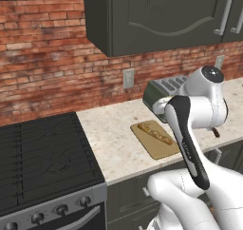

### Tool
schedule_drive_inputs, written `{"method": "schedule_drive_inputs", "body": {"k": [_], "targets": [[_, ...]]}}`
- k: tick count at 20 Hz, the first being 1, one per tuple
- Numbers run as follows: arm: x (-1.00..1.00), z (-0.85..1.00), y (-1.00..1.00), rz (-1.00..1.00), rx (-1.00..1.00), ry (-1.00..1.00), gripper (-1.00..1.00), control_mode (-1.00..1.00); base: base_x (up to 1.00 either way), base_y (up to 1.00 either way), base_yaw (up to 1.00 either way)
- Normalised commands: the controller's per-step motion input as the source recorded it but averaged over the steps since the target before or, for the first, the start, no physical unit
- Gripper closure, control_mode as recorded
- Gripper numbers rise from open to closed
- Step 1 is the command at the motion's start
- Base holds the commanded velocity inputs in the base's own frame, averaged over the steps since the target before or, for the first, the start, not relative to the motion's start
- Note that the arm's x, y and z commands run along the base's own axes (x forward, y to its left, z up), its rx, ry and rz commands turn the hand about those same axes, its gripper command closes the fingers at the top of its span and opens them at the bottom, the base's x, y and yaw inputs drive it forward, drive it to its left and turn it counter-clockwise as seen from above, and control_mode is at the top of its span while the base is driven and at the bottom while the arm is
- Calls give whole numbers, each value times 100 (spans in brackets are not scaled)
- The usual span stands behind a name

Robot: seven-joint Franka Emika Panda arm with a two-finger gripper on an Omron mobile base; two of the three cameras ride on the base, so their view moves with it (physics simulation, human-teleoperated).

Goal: Retrieve the sausage and cheese from the fridge and place them on the cutting board on the counter.

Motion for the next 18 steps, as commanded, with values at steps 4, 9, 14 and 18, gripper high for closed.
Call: {"method": "schedule_drive_inputs", "body": {"k": [4, 9, 14, 18], "targets": [[5, -32, -42, 7, -1, 6, 100, -100, 0, 0, 0], [-4, -62, -52, 15, 0, 1, 100, -100, 0, 0, 0], [-3, -85, 13, 15, -1, 6, 100, -100, 0, 0, 0], [13, -67, 56, 8, -1, 9, 100, -100, 0, 0, 0]]}}
